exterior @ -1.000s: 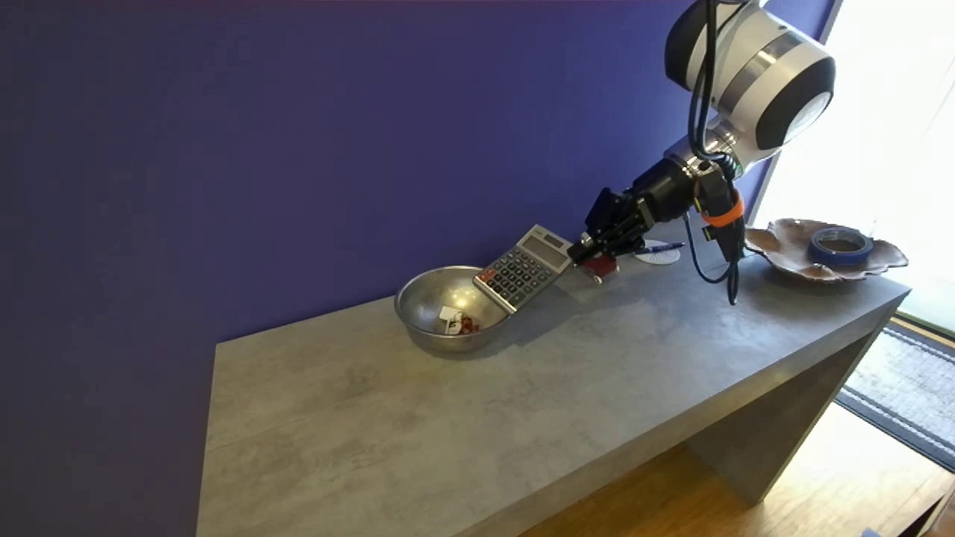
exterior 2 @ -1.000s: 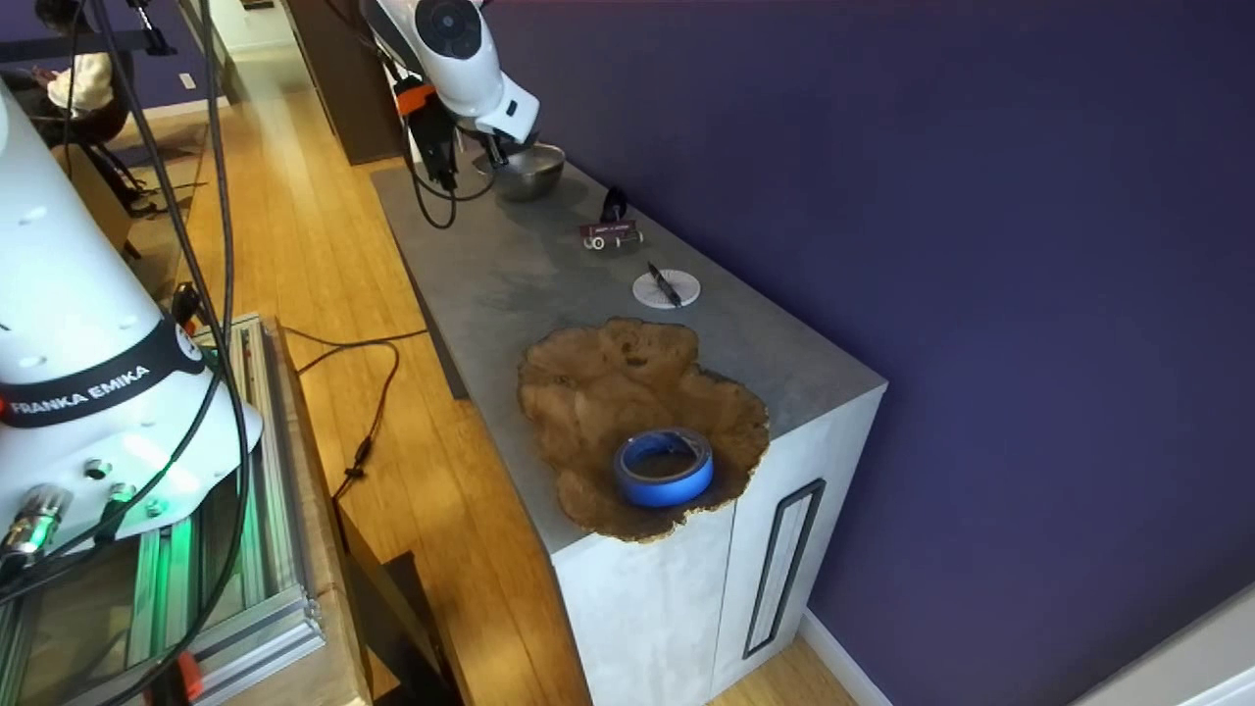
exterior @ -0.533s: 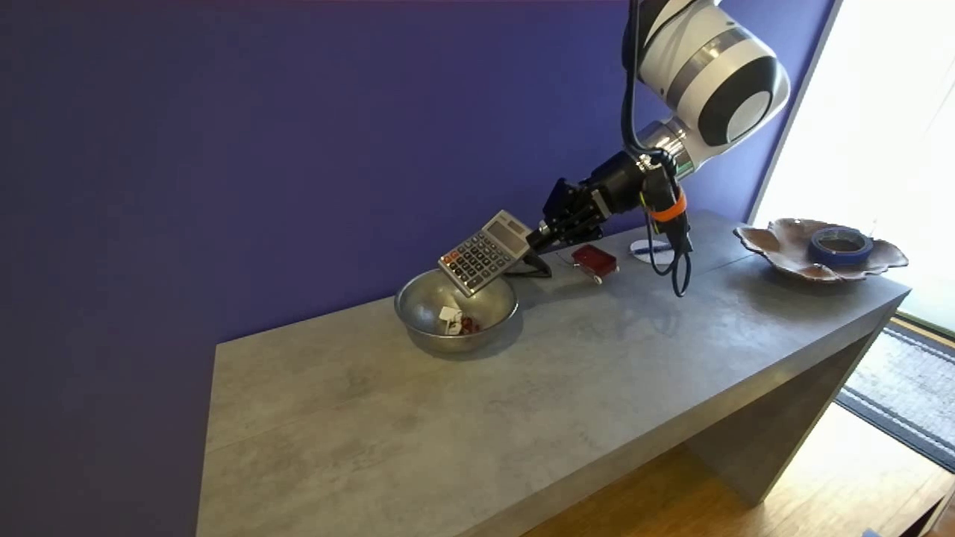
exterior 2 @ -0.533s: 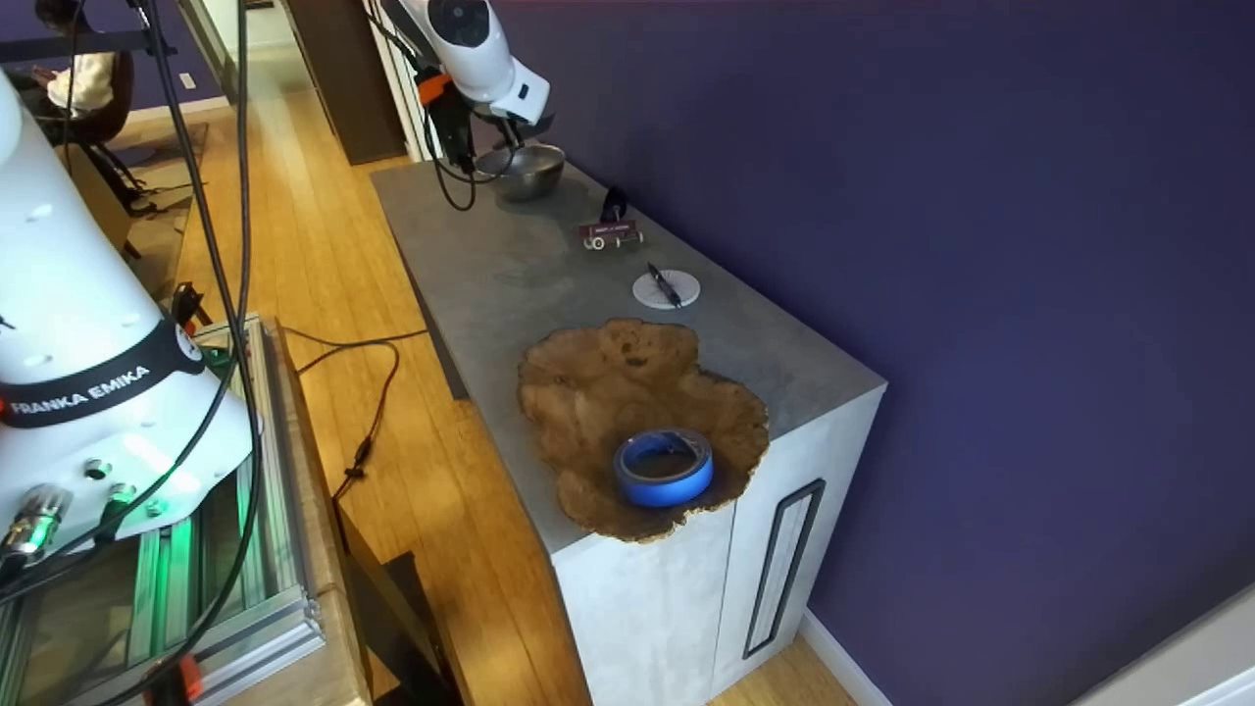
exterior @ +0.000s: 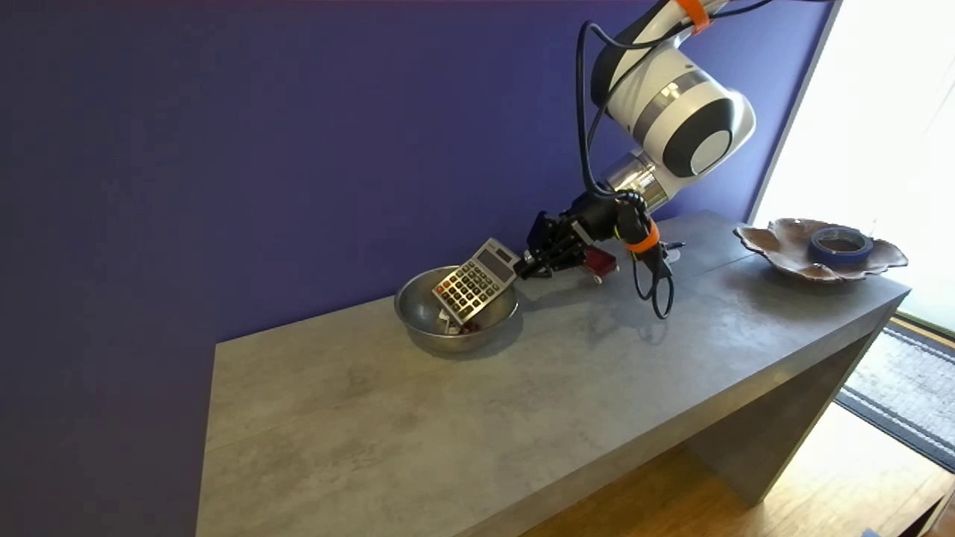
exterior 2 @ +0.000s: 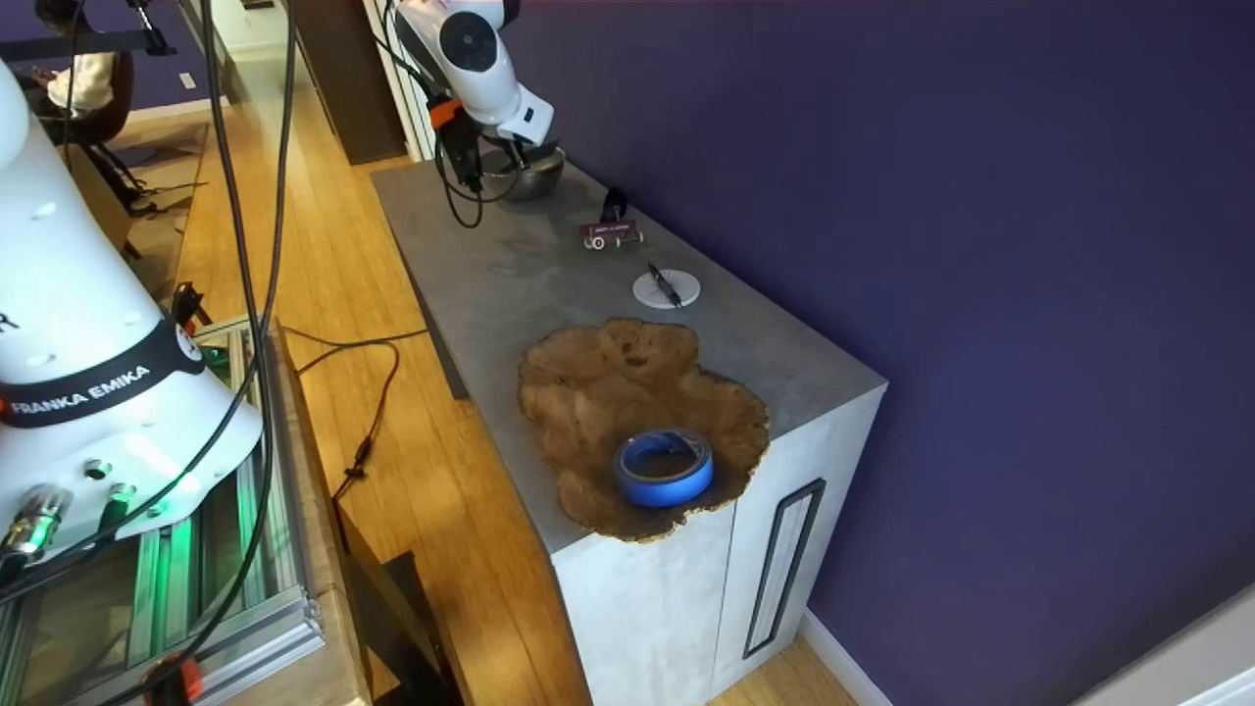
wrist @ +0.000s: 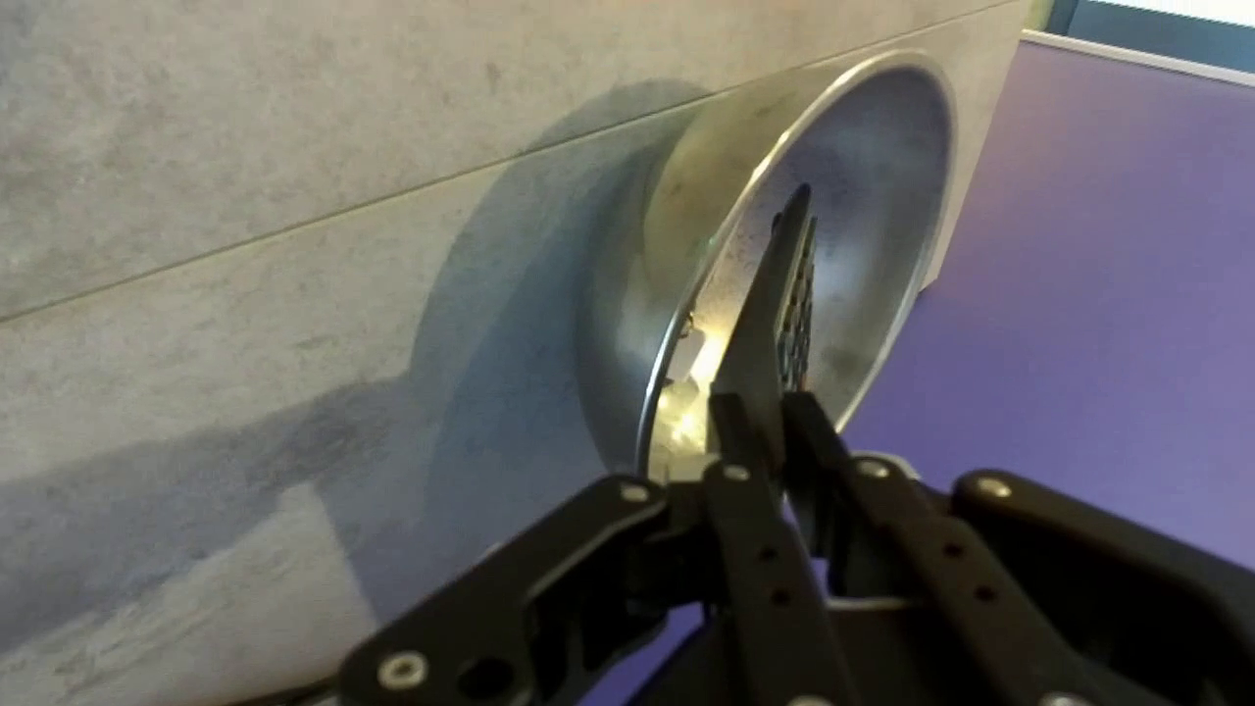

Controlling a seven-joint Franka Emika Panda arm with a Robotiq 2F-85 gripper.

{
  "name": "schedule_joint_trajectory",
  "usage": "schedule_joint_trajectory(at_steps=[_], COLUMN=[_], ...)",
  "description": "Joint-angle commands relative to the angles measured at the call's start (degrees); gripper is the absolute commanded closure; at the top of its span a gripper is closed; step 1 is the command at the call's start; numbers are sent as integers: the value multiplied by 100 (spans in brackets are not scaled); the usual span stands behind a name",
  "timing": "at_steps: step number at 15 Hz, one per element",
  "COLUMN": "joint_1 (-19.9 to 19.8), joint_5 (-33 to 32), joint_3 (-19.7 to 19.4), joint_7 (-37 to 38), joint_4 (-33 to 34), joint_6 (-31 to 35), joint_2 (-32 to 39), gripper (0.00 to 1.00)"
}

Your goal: Move the calculator from the key bowl into the silver dish

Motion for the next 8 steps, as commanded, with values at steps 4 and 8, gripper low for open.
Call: schedule_joint_trajectory(at_steps=[4,8], joint_1=[281,288], joint_5=[145,106], joint_3=[-74,-80], joint_7=[-357,-314], joint_4=[612,849], joint_6=[87,152], joint_2=[465,658], gripper=[97,55])
